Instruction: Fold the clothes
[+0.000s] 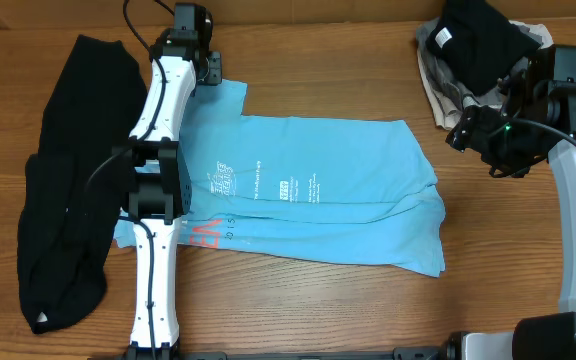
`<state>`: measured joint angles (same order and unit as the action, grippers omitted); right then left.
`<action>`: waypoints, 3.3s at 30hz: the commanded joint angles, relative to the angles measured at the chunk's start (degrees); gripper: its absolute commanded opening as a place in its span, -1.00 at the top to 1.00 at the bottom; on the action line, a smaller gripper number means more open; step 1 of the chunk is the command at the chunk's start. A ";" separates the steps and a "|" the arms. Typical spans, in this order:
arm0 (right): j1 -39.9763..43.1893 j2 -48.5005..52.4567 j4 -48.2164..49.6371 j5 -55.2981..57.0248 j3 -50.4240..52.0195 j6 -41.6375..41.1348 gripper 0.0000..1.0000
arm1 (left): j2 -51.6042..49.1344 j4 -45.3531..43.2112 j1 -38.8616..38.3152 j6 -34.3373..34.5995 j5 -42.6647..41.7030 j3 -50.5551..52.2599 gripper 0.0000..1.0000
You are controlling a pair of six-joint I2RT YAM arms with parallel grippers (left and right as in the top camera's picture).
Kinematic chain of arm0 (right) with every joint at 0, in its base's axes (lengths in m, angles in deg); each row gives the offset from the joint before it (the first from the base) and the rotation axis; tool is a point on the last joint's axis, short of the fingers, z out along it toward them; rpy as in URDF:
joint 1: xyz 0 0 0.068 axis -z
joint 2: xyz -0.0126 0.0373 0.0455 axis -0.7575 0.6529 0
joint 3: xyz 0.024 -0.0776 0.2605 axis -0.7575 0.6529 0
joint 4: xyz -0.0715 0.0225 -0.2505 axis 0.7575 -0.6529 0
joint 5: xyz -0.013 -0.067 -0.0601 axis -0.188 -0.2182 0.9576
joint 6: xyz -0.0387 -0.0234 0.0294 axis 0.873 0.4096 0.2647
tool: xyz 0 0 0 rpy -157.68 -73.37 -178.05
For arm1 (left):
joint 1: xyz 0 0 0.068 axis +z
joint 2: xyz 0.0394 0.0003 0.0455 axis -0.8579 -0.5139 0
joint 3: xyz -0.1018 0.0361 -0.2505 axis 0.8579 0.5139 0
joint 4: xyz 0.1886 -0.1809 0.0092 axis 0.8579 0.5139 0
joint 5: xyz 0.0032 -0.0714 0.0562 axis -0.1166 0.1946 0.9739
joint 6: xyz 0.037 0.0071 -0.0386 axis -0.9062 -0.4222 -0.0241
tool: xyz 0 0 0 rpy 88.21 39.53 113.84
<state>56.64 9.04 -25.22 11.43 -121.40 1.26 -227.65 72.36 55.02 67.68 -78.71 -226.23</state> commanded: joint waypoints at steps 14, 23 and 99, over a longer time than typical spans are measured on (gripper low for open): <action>-3.41 5.95 6.69 0.39 1.55 0.35 -0.31 | 1.49 14.51 0.28 -0.74 1.33 -4.28 0.92; -8.13 17.00 17.66 7.02 1.55 1.57 -0.31 | 9.22 21.64 0.22 -0.28 0.76 -8.81 0.92; -23.98 26.29 11.50 18.18 0.42 -4.57 0.92 | 18.16 33.42 0.28 0.52 0.96 -8.79 0.92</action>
<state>34.83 36.82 -12.87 26.09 -121.01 1.19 -211.89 105.83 55.05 67.84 -78.06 -233.77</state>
